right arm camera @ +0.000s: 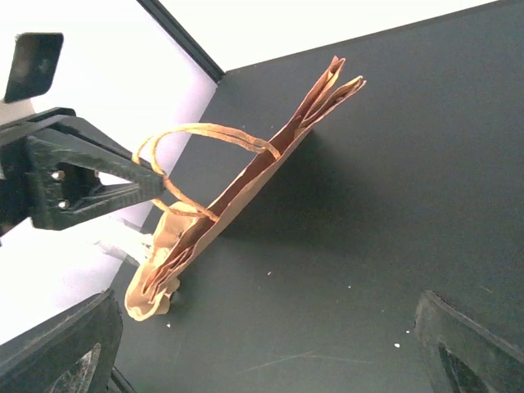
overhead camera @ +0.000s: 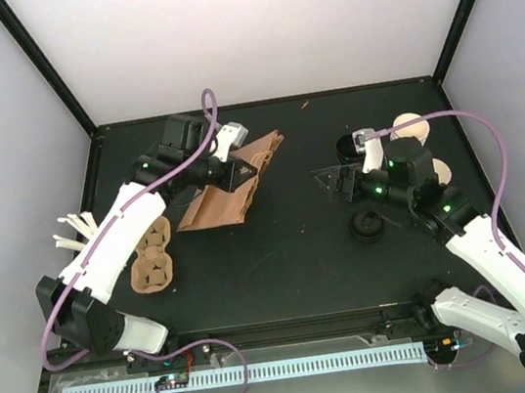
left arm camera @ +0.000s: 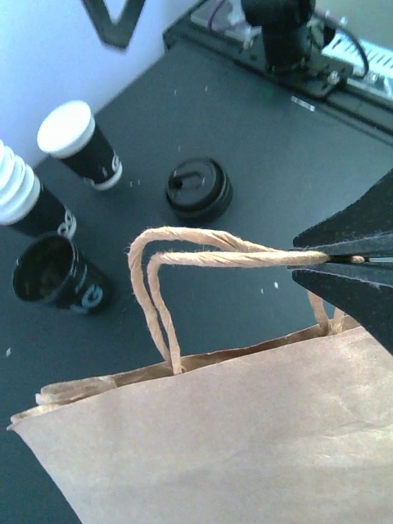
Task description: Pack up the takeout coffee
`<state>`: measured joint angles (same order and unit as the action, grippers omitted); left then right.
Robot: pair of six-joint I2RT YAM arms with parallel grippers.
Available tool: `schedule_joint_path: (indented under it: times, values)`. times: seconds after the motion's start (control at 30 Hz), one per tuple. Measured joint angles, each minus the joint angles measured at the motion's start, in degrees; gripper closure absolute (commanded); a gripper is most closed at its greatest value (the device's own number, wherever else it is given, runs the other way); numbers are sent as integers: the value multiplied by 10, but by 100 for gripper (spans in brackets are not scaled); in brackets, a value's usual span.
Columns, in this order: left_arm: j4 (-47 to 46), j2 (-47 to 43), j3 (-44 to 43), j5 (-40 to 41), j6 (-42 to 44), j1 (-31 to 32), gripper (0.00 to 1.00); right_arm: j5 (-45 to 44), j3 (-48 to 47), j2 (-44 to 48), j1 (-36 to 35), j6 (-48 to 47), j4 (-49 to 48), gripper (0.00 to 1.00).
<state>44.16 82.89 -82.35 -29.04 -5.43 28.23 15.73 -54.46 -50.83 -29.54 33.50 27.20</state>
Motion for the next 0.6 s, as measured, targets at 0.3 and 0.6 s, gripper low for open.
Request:
schedule_joint_path:
  times: [0.3,0.6]
  values:
    - [-33,-16,17,-102,-13,8,99,33,10,-25,-24,-32,6,0]
    - [-79,-54,70,-146,-46,17,98,36,63,6,-35,-20,-11,0]
